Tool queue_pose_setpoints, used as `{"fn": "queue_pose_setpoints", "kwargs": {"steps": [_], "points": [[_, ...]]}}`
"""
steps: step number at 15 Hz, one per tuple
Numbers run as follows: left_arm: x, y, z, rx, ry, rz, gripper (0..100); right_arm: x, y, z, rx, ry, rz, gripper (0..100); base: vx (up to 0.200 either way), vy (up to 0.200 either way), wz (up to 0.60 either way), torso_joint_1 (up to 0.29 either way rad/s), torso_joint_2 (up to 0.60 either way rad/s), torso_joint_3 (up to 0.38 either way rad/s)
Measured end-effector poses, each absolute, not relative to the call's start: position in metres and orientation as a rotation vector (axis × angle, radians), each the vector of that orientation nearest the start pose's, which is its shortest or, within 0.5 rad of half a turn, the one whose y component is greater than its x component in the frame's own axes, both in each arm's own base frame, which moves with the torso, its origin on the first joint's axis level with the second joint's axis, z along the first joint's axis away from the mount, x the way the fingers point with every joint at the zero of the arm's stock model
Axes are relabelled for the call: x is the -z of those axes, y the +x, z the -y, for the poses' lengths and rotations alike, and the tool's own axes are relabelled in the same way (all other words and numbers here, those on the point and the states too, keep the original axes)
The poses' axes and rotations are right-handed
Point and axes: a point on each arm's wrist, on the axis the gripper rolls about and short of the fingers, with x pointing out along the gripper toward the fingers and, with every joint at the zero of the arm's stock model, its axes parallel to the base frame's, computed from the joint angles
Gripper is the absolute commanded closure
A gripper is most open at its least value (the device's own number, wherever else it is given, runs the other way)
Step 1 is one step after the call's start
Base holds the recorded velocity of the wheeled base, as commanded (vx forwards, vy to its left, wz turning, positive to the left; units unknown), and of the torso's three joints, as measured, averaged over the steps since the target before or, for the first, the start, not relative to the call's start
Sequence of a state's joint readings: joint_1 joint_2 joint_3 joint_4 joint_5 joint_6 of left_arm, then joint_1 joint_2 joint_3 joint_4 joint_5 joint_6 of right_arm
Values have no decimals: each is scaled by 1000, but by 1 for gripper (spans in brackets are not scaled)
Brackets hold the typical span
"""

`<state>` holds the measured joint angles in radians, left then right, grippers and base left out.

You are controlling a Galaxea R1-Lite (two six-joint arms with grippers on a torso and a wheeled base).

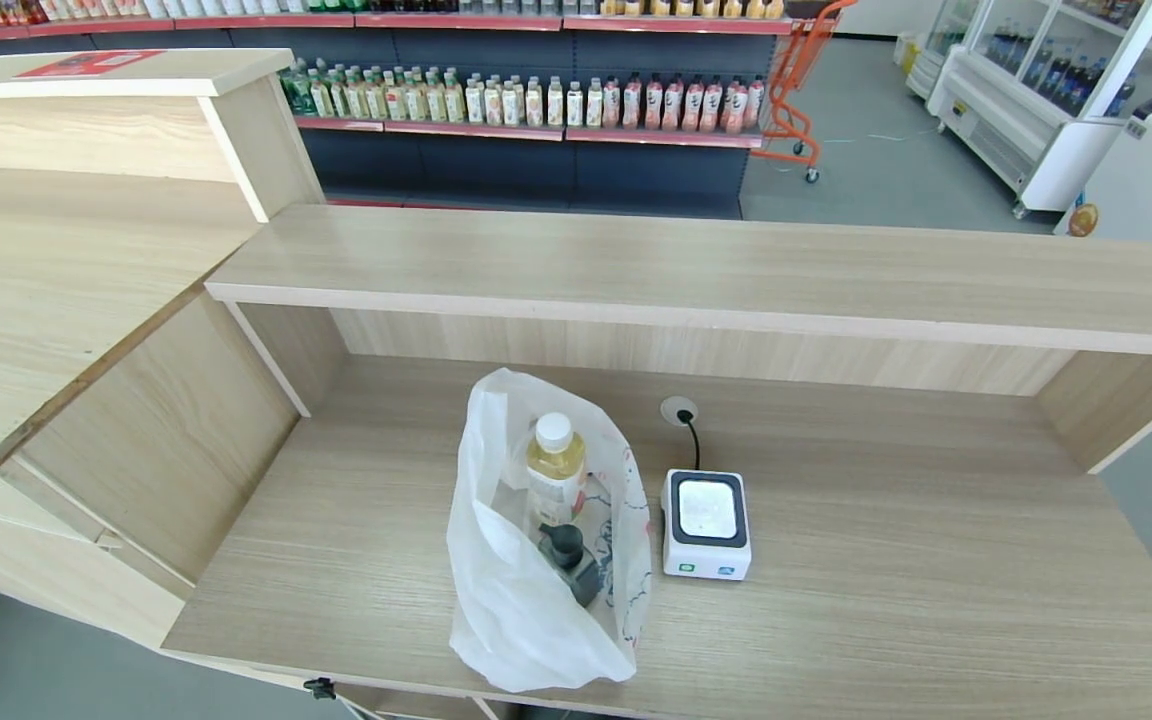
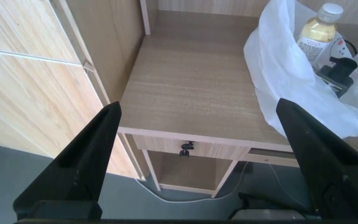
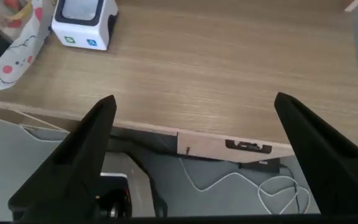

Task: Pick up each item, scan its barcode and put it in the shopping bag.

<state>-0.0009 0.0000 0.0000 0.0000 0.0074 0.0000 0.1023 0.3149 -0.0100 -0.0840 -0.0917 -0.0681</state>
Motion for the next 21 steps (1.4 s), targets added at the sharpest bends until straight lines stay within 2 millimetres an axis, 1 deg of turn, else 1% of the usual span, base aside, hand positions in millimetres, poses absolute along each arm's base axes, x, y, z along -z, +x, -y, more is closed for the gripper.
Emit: {"fn": "queue_pose_setpoints", "kwargs": {"steps": [2,3,6,8,12,13,21], "points": [[-75,-23,0,-7,0,0,0,-83,-7,3,32,-76,-158,0,0,0,0,0,0,0],[-75,-23,0,-7,0,0,0,-81,-10,4,46,-40,-132,0,0,0,0,0,0,0],[-75,-23,0,-7,0,0,0,-80,-16,4,111,20,-69,0,0,0,0,0,0,0],[-75,-23,0,-7,0,0,0,-78,-20,3,111,28,-28,0,0,0,0,0,0,0],[-75,-23,0,-7,0,0,0,-74,-24,2,116,27,-41,0,0,0,0,0,0,0],[-75,-23,0,-7,0,0,0,-74,-24,2,115,24,-40,100,0,0,0,0,0,0],[-75,-23,0,-7,0,0,0,-73,-24,2,112,13,-44,100,0,0,0,0,0,0]]}}
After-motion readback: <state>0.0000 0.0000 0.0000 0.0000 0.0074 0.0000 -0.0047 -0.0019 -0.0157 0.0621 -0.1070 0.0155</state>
